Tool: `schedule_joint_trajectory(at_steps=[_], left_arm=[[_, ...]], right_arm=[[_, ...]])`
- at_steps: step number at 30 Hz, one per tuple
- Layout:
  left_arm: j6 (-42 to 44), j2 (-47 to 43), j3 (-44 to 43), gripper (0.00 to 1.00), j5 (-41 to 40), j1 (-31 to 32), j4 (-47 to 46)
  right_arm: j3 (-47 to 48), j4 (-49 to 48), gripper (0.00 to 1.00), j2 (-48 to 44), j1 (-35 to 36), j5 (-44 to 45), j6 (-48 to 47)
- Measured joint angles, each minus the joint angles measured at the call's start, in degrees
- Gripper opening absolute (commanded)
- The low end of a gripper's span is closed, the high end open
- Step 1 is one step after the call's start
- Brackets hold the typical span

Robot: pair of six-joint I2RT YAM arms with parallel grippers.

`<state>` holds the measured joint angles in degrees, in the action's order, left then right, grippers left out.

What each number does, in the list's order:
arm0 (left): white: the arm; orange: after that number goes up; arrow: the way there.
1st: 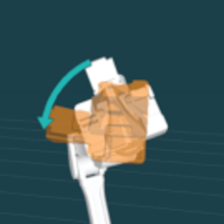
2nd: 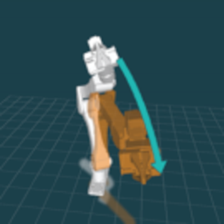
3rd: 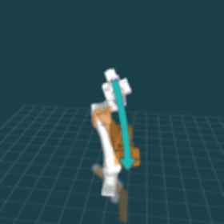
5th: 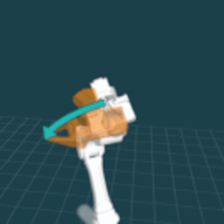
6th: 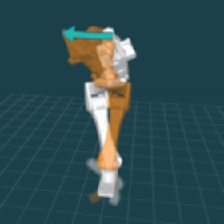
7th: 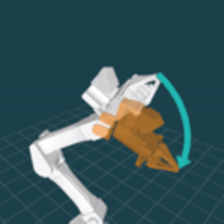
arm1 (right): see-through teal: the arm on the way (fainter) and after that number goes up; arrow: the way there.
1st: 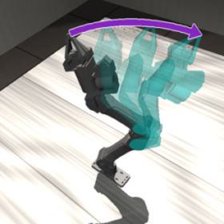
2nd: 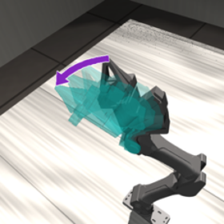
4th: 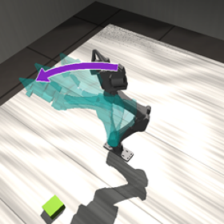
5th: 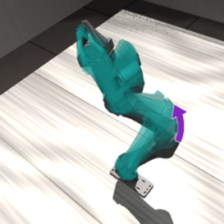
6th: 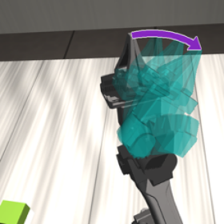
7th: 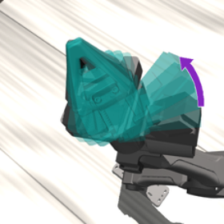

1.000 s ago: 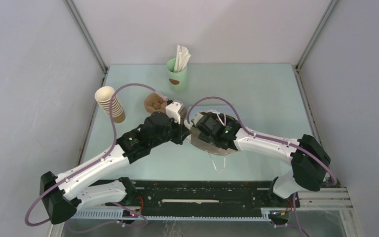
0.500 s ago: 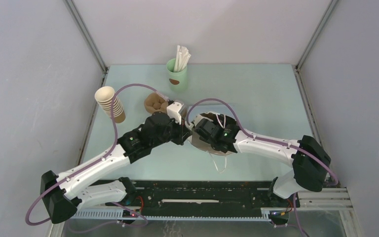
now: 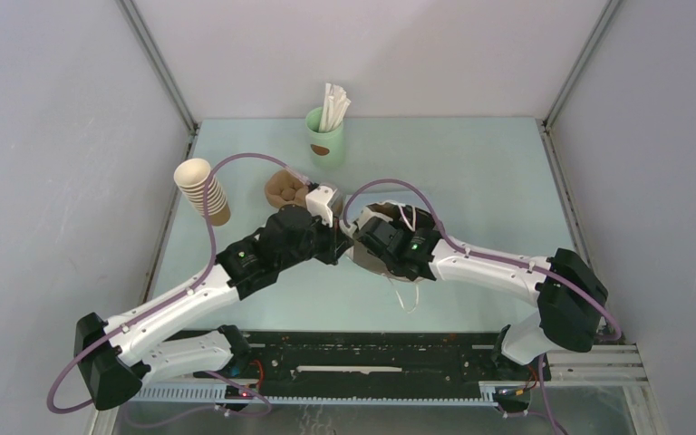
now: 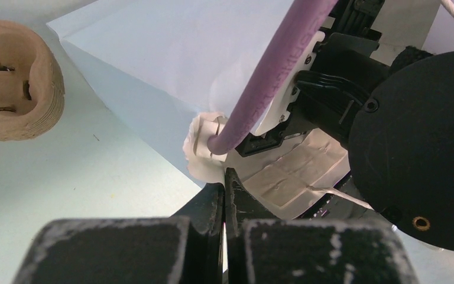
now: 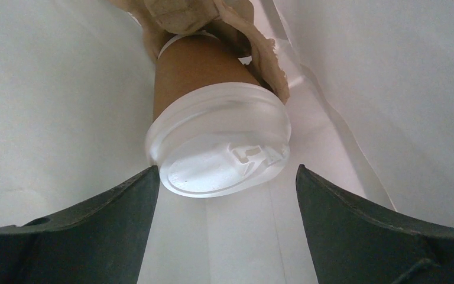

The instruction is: Pack the takeout coffee

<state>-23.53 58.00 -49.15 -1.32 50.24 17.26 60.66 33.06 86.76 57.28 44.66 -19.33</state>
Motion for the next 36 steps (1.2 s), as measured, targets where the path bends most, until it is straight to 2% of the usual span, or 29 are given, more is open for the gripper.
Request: schedule_joint_trajectory(at_steps=[5,10,25,36], left_arm=[[0.00,0.00,0.02,0.00,-0.09,0.00,-0.15],[0.00,0.00,0.26,0.00,-0.37,-0.02,-0.44],[-0.35,0.00,1.36,0.00,-1.27,-0.13,-2.73],[-0.57,0.02,1.42,0.00,-1.75,-0.20,-2.80]], right_arm=[[-0.02,-0.37,0.92,0.00,-0.02,0.90,-0.24],[-1.14,-3.48,0.79,-0.09,-0.72,-0.17,-1.97],[-2.03,-6.69,0.80,0.33,-4.52,-6.56,-3.56],[-2.03,-8.90,0.84,1.42,-5.14,-6.95,-4.15]])
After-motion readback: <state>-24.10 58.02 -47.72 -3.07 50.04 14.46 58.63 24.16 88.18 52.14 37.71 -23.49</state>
